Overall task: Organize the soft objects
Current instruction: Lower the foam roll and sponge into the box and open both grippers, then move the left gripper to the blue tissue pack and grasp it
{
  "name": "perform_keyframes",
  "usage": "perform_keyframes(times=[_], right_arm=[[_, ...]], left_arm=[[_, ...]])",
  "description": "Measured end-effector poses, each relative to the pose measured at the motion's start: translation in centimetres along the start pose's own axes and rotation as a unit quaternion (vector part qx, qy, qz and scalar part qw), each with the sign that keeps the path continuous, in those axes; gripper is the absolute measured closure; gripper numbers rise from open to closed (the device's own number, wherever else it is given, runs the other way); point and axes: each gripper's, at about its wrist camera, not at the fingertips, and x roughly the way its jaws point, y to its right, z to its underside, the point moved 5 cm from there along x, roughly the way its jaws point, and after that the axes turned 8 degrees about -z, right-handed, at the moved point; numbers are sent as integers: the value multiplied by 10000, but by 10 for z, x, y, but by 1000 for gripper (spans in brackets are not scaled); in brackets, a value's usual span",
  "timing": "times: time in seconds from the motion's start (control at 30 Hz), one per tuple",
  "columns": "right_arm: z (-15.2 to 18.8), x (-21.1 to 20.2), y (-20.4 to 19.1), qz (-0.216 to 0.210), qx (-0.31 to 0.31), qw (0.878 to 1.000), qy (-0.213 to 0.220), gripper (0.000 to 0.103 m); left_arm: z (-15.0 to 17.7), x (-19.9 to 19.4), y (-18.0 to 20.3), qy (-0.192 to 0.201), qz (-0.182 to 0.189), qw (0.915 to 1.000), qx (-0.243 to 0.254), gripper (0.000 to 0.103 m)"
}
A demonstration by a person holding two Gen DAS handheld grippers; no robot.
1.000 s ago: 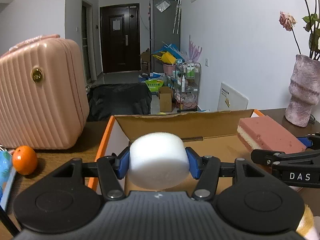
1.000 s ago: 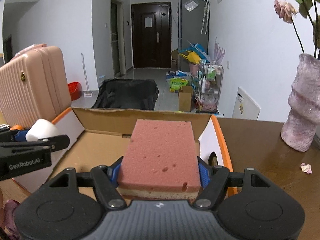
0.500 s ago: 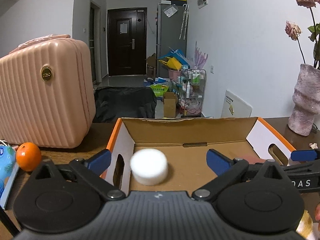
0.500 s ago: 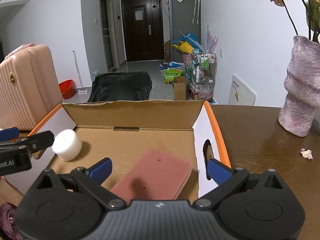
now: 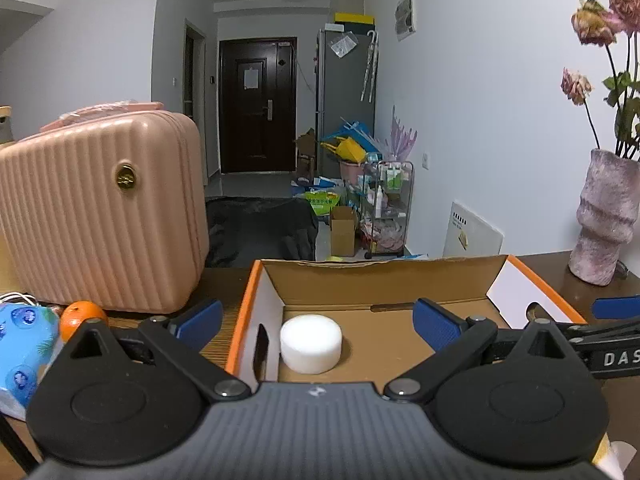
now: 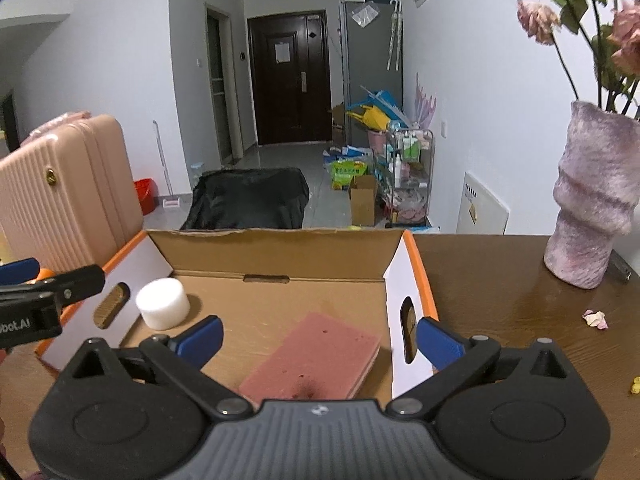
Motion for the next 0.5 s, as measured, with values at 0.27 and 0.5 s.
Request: perform_keyframes(times=[0.27,0.5], right_arm=[[11,-30,-7,-43,-89,9999,93,0],[26,-54,-14,-29,-175,9997,137,0]], left_arm=[[6,-23,-15,50,-26,10000,-76,0],[16,-45,-21,26,22,9999,-95,0]])
